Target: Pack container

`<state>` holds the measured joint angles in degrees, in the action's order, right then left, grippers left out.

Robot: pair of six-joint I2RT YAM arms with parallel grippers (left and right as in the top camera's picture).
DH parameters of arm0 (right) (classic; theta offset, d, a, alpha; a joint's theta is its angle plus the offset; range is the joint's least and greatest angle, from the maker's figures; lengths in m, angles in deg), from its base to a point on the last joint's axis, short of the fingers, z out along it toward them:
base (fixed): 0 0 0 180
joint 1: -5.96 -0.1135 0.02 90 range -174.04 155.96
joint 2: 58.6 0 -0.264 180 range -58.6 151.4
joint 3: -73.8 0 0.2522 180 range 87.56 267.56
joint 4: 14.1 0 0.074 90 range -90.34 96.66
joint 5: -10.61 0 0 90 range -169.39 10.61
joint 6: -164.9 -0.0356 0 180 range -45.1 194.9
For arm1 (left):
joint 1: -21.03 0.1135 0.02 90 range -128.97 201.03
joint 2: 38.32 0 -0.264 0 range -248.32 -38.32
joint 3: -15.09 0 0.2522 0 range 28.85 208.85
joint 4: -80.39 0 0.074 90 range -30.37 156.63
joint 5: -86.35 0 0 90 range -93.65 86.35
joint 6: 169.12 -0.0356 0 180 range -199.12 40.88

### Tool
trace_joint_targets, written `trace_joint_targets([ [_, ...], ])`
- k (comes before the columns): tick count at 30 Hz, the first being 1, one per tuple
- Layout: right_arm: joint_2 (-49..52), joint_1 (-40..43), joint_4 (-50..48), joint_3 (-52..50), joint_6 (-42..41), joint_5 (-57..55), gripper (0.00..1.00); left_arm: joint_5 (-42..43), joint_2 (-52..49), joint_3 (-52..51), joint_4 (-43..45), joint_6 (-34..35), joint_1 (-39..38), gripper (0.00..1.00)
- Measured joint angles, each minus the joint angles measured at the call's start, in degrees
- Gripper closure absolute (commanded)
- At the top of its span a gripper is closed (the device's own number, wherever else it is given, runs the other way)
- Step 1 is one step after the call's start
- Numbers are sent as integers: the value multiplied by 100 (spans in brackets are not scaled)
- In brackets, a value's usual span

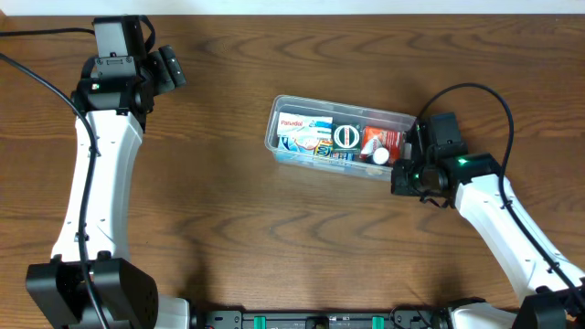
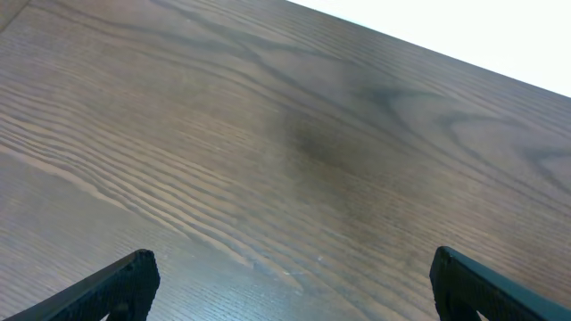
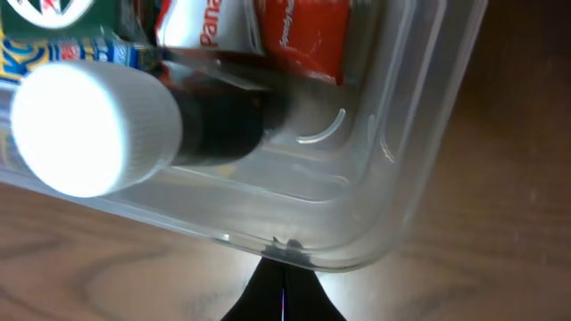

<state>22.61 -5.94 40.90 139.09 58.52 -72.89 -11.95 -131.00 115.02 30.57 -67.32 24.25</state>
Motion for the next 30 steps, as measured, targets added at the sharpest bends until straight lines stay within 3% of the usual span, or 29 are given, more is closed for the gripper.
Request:
trace_joint_targets([
  [12, 7, 0, -820, 0, 225, -426, 99, 0, 0, 0, 0, 0, 0, 2],
  [20, -85, 0, -42, 37, 527, -391, 99, 0, 2, 0, 0, 2, 0, 2],
  [25, -920, 0, 568, 498, 704, -326, 99, 0, 0, 0, 0, 2, 0, 2],
  [30, -2610, 0, 846, 1001, 785, -304, 99, 2, 2, 0, -2, 2, 0, 2],
])
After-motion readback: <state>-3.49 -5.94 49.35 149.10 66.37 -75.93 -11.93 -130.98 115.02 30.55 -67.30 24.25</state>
